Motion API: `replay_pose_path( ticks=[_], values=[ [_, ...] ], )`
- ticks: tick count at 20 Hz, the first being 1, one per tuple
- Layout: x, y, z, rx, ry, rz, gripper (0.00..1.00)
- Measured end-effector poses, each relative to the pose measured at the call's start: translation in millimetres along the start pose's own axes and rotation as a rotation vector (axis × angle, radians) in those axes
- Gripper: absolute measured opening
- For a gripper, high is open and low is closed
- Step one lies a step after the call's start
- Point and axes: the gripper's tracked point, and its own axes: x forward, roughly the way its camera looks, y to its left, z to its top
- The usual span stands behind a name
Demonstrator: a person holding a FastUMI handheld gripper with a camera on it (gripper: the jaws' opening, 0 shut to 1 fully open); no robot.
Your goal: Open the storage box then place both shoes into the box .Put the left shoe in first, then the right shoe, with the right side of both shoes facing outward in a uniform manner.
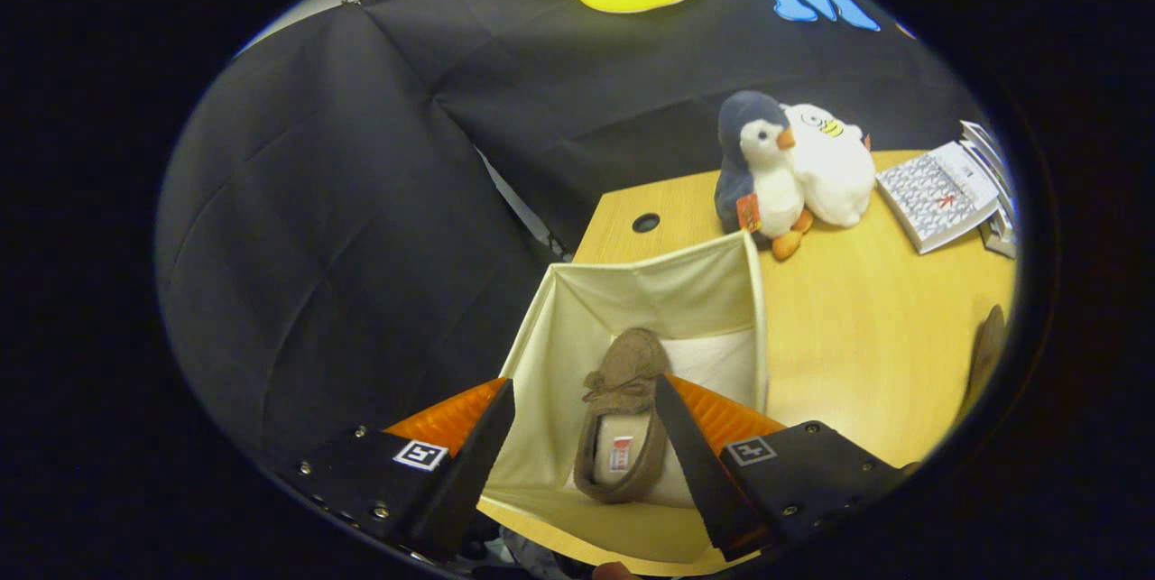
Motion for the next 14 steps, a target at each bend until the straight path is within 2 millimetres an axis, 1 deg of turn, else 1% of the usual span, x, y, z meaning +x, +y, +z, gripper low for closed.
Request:
replay_pose_path(
  ticks=[1, 3, 5, 6, 11, 14],
  values=[
    [-10, -8, 8, -0.017, -0.027, -0.010, 0.96],
    [-33, -32, 22, -0.058, -0.073, -0.050, 0.96],
    [-59, -60, 30, -0.105, -0.102, -0.113, 0.96],
    [-68, -74, 32, -0.127, -0.113, -0.142, 0.96],
    [-118, -149, 32, -0.192, -0.127, -0.280, 0.96],
    [-146, -193, 27, -0.217, -0.119, -0.351, 0.96]
  ],
)
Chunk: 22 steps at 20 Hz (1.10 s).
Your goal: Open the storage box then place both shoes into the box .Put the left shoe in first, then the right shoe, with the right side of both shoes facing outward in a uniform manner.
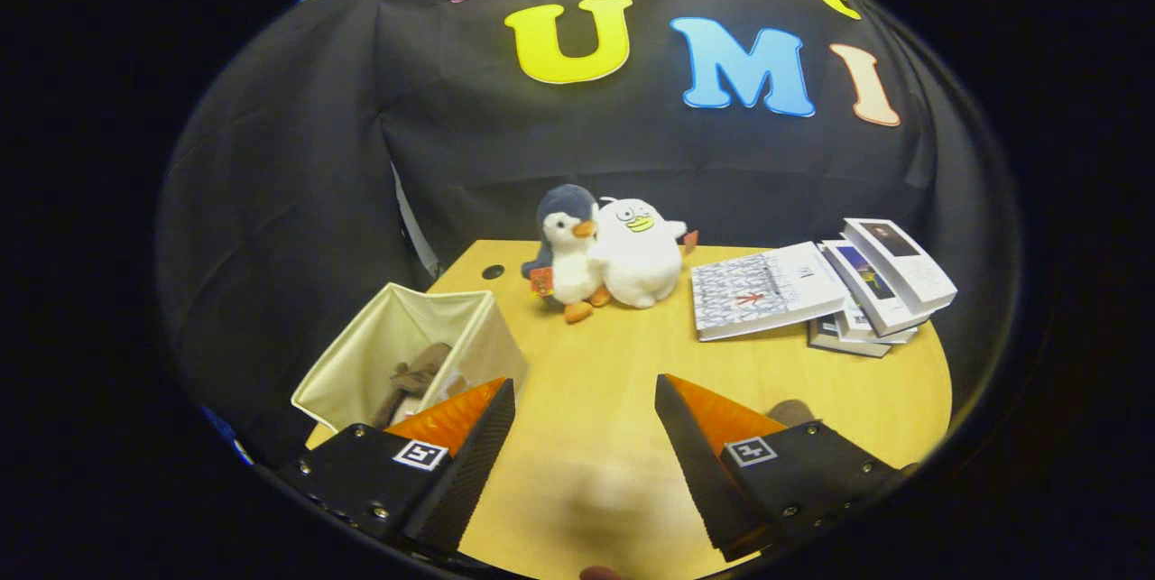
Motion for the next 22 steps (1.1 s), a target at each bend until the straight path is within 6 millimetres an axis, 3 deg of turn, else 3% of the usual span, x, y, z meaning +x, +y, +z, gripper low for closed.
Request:
replay_pose_path(
  ticks=[5, 12, 18, 22],
  values=[
    [-10, -75, -28, -0.001, 0.030, -0.101, 0.96],
    [-10, -159, -95, 0.026, 0.135, -0.198, 0.96],
    [1, -199, -157, 0.072, 0.261, -0.231, 0.96],
    [6, -211, -183, 0.079, 0.324, -0.233, 0.96]
  ],
)
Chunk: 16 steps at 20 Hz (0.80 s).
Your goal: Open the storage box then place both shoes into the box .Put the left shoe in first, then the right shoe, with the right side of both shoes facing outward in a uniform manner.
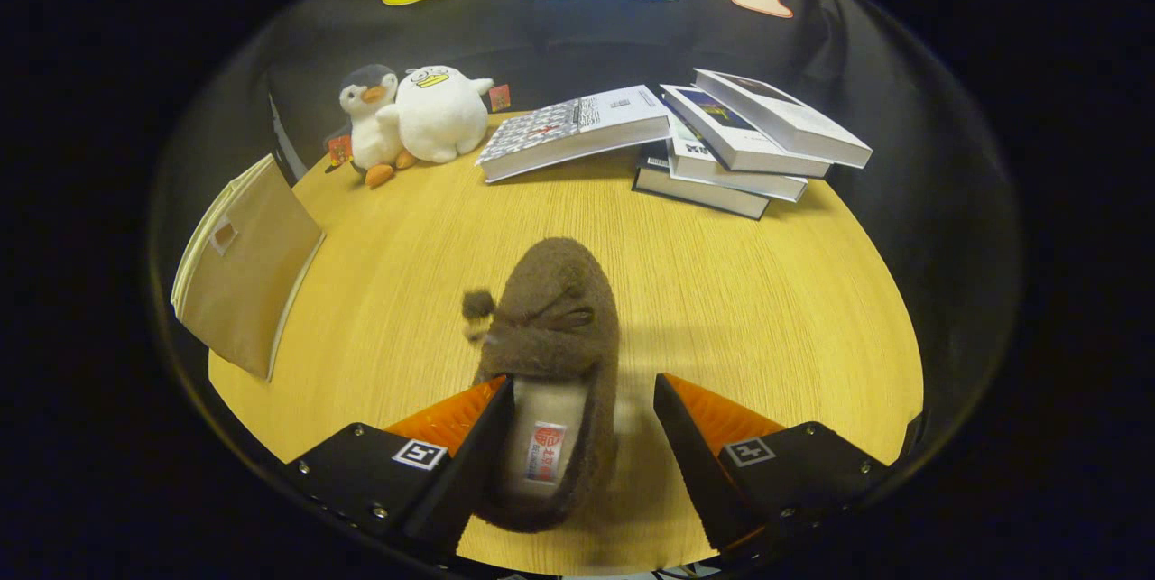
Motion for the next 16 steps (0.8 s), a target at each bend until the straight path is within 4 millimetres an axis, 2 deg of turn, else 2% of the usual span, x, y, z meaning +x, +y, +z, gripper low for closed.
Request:
replay_pose_path(
  ticks=[2, 3, 4, 6, 7, 8, 9, 10, 11, 12, 16],
  values=[
    [2, -4, -7, -0.008, 0.013, -0.001, 0.96],
    [2, -1, -11, 0.007, 0.022, 0.021, 0.86],
    [2, 2, -13, 0.027, 0.030, 0.032, 0.67],
    [4, 5, -14, 0.027, 0.052, 0.057, 0.61],
    [6, -2, -7, 0.041, 0.028, 0.014, 0.62],
    [7, -8, -9, 0.053, 0.036, -0.012, 0.35],
    [12, -6, -12, 0.066, 0.054, 0.009, 0.08],
    [3, -2, -12, 0.066, 0.062, 0.009, 0.09],
    [3, -5, -8, 0.076, 0.061, -0.002, 0.09],
    [2, 0, -12, 0.084, 0.080, 0.005, 0.00],
    [-5, 12, -1, 0.219, 0.068, 0.066, 0.00]
  ],
)
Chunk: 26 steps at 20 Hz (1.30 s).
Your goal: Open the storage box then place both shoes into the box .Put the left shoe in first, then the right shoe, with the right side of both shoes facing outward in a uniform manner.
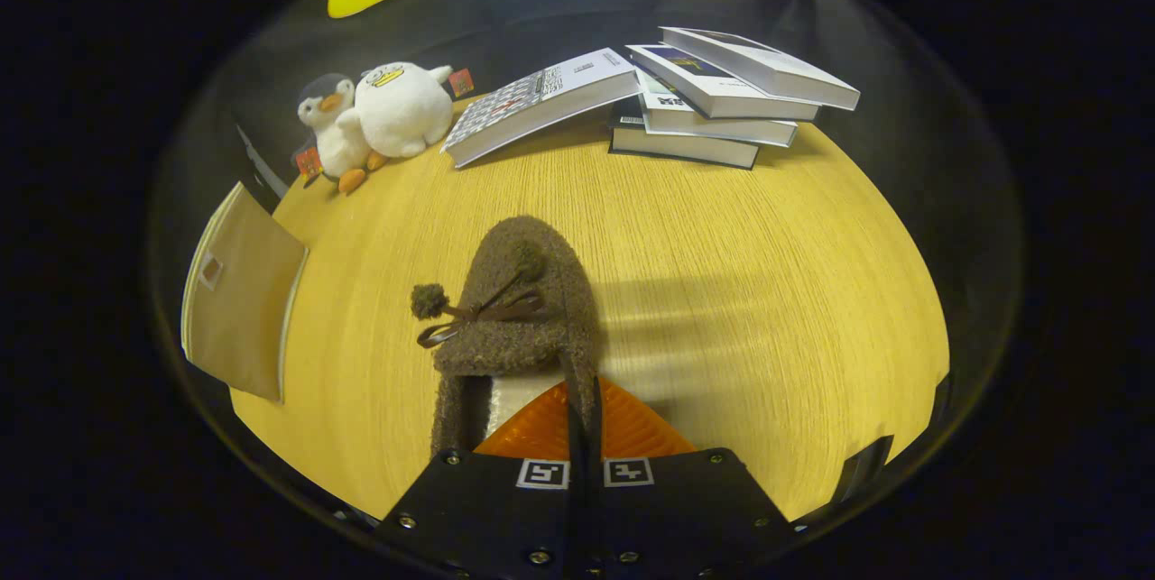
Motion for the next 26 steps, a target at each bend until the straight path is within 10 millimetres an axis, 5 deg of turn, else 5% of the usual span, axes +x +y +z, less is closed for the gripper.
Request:
replay_pose_path(
  ticks=[11, 17, 26],
  values=[
    [-41, 60, 42, 0.155, -0.030, 0.110, 0.00],
    [-67, 124, 66, 0.118, -0.085, 0.160, 0.00],
    [-87, 251, 85, 0.062, -0.138, 0.269, 0.00]
  ],
)
